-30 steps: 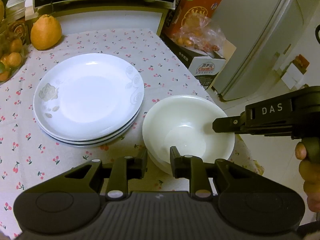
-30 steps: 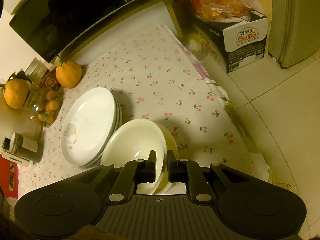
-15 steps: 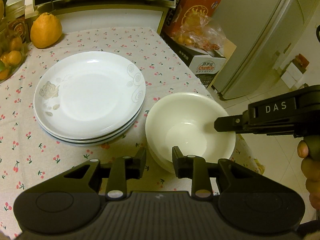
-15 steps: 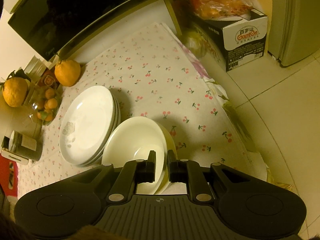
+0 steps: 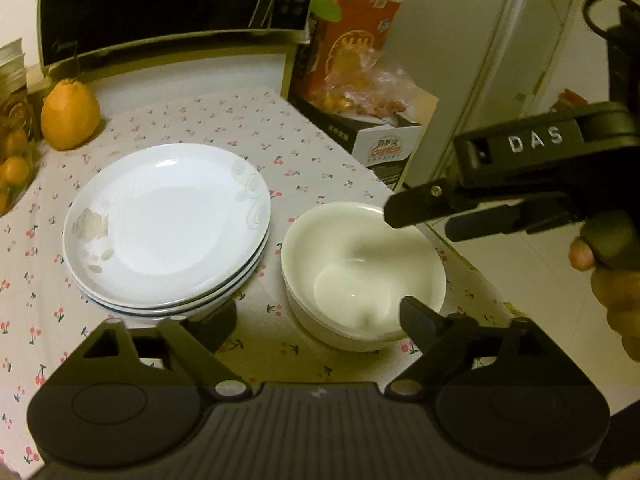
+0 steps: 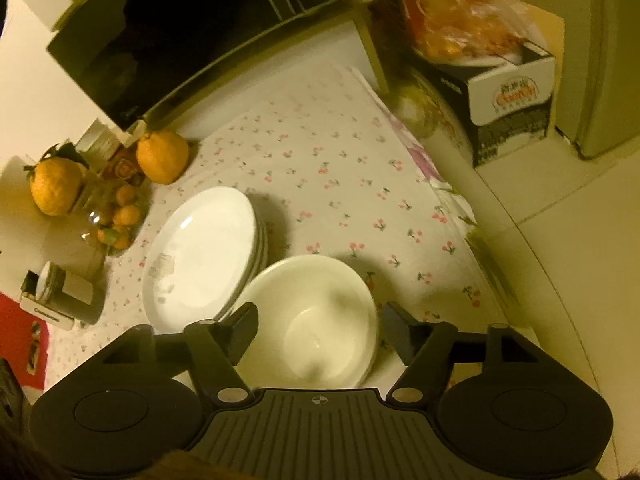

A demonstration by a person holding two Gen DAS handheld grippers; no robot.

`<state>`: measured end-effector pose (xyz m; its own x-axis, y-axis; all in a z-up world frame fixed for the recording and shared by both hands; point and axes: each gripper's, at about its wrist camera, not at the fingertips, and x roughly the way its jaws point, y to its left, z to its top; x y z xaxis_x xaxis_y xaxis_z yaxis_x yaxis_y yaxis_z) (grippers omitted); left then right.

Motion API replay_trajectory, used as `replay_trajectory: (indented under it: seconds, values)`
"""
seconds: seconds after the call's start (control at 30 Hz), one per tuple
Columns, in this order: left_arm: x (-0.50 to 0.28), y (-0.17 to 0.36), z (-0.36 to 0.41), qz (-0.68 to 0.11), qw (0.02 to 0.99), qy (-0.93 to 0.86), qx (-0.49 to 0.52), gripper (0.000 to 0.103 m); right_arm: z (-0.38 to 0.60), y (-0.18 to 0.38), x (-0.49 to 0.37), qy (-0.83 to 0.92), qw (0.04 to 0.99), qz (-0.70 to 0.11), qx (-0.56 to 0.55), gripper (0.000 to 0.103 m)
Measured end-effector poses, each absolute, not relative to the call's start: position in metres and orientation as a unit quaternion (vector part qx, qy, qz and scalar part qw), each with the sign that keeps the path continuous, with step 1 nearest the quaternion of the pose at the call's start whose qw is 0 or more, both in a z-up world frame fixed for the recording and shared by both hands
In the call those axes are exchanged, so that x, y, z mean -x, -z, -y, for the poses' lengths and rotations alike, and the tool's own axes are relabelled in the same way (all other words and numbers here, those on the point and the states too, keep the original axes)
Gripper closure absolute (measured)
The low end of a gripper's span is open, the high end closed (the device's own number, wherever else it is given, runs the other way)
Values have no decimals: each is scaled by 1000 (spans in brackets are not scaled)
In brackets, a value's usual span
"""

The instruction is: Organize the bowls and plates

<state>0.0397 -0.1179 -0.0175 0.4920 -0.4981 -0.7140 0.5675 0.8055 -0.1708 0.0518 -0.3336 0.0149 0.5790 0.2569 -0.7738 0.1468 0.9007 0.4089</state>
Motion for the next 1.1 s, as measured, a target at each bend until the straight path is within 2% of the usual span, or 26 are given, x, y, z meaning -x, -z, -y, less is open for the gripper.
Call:
replay_trajectory:
  seconds: [0.2,0.7,1.1]
  values:
    - [-33,24,118,-389,854,340,-59,9,334,-6,-55,-43,857,-458,-231,29]
    - [-39,50,135,-390,836,375,-92,9,348,24,-65,-26,834,-474,-282,29]
    - [-51,61,145,-396,832,378,-90,11,338,34,-73,-20,842,-477,-250,31]
